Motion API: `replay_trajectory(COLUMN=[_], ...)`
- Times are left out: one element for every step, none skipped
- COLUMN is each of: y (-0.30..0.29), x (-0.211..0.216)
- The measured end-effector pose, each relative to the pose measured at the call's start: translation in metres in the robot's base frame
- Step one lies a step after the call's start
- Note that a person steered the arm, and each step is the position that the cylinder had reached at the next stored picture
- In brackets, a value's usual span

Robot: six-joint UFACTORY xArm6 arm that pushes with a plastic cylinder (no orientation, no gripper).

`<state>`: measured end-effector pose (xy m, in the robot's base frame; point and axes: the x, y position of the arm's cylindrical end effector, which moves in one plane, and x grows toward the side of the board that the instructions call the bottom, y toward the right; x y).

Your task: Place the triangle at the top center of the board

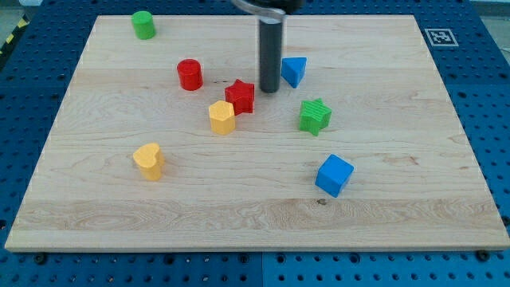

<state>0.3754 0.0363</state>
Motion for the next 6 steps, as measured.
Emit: replay_trajectory(y=[0.019,0.019,0.019,0.02,0.02,0.02], x=[0.0,0.0,0.0,0.0,0.003,0.024])
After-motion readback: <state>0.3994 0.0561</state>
